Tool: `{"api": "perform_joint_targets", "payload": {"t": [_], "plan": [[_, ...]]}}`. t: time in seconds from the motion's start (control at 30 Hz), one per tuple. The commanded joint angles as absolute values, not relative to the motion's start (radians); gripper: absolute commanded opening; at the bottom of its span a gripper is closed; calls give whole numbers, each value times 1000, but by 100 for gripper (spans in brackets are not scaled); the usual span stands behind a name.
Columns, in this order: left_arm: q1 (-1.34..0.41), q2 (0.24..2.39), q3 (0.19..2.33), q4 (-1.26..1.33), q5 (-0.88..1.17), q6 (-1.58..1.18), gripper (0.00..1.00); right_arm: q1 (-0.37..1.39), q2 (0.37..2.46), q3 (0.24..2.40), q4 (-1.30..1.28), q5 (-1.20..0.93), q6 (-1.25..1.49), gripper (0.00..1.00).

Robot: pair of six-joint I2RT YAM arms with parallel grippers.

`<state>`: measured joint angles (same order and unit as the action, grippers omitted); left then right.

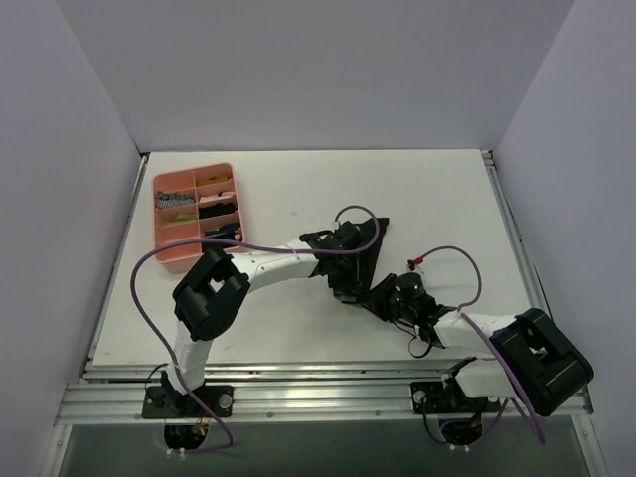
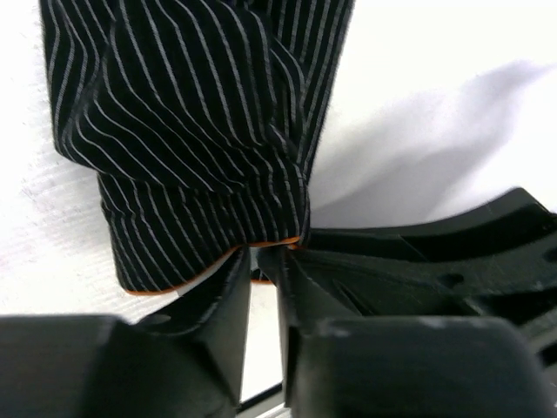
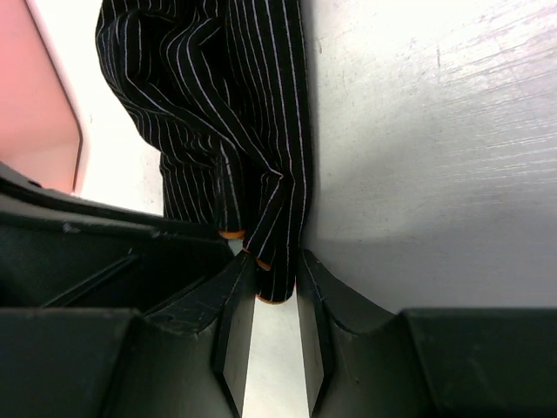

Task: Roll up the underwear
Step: Fold the underwear

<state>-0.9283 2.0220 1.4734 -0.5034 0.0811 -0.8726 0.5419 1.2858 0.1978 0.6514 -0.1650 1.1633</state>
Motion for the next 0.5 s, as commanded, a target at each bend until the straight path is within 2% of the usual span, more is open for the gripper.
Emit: {"api": "perform_joint_targets", "payload": {"t": [0.0, 0.17, 0.47], "plan": [[-951, 2062, 1505, -465, 89, -867, 24, 560, 1289, 193, 681, -150, 1158, 23], [-951, 2065, 1522, -471, 92, -862, 3, 565, 1298, 196, 680, -152, 1157, 23], [-980, 1962, 1439, -479, 75, -847, 2, 561, 1281, 206, 647, -143, 1147, 23]]}}
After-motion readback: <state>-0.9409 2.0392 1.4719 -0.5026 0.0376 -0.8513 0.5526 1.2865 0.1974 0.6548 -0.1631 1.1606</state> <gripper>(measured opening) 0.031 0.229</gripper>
